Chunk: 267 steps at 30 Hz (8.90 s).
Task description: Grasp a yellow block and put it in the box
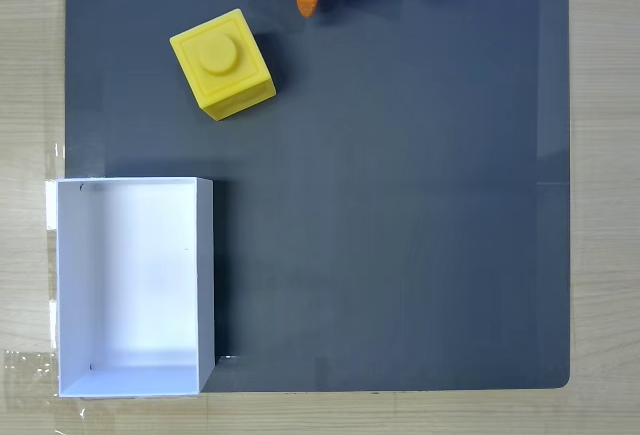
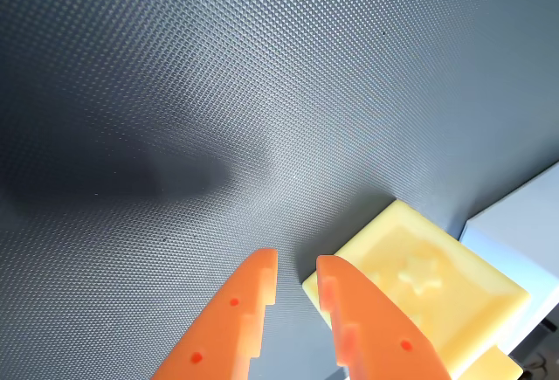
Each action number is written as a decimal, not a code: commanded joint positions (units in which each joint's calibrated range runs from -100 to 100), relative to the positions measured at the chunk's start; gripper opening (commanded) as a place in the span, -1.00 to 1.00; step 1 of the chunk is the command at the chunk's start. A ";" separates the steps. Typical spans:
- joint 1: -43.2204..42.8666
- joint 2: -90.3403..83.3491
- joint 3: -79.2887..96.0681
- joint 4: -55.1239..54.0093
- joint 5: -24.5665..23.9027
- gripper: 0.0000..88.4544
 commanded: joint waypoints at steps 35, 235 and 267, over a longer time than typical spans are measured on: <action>0.18 0.26 -3.17 0.65 0.26 -0.92; 2.12 39.24 -49.58 -8.34 2.88 -0.94; -3.86 0.26 -3.35 1.52 1.41 -0.96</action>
